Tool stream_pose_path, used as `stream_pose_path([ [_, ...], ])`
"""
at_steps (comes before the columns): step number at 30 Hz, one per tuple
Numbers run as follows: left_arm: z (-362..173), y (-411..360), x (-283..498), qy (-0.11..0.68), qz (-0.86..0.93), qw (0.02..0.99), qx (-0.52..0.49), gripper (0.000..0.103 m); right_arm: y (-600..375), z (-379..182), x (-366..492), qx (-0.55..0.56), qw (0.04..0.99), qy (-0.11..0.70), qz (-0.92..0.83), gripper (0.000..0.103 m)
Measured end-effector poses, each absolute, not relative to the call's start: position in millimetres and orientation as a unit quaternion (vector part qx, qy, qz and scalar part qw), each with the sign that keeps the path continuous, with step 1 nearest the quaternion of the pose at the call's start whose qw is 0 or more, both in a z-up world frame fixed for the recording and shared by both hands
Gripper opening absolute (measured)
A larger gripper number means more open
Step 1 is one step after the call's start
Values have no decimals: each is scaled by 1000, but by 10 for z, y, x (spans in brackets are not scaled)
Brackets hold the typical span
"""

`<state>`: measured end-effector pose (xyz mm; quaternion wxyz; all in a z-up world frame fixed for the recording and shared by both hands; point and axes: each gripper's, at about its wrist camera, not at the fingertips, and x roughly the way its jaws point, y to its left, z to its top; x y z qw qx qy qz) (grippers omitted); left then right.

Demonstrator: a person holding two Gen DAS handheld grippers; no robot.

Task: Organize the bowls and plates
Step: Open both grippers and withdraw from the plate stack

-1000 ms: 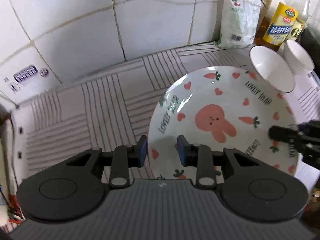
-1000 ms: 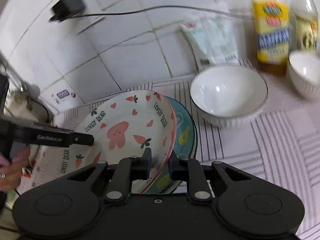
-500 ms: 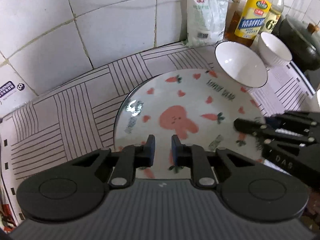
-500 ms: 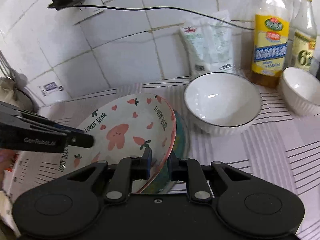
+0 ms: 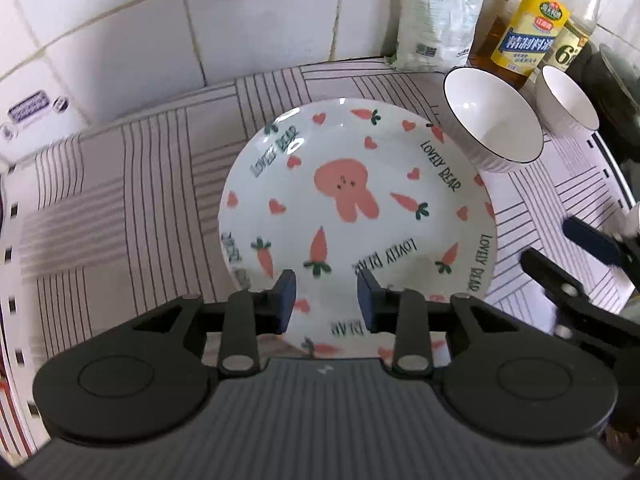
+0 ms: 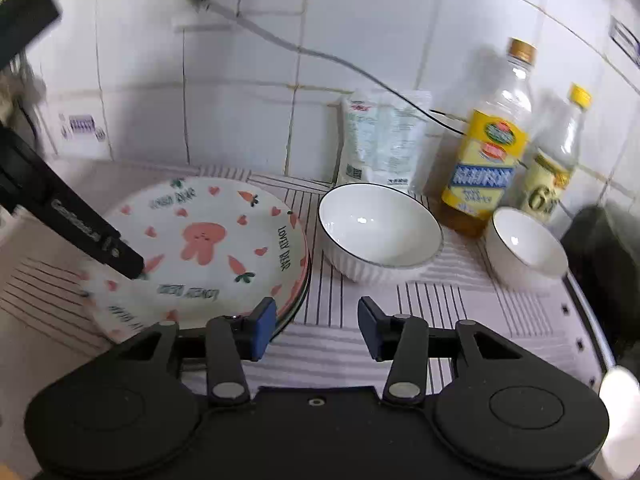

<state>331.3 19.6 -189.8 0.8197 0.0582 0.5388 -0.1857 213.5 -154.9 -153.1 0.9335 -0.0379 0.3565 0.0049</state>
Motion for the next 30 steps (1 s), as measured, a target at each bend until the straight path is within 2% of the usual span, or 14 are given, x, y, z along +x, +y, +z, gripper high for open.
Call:
stream_pose_path([
  [2,-1870,232,3242,539,-183,821,48,38,-1641,-1451,1997,-19,934,356,1,56],
  [10,-1679,179,2904,527,-193,826,57,42,-1796,-1280,1600,4,941,337,-14,57],
  [16,-1413,-30,2555,515,-210,828,78,50,-1897,-1062,1237,20,947,320,25,58],
  [20,-1267,-261,2275,509,-225,826,89,59,-2036,-988,975,8,951,310,15,65],
  [21,-1226,-324,2213,506,-244,823,86,63,-2080,-991,928,3,950,311,11,65],
  [25,-1063,-500,2089,503,-305,807,59,66,-2385,-1097,678,-4,953,302,-9,72],
  [30,-917,-751,1979,477,-324,814,69,72,-2737,-1320,519,-11,946,323,-32,71],
])
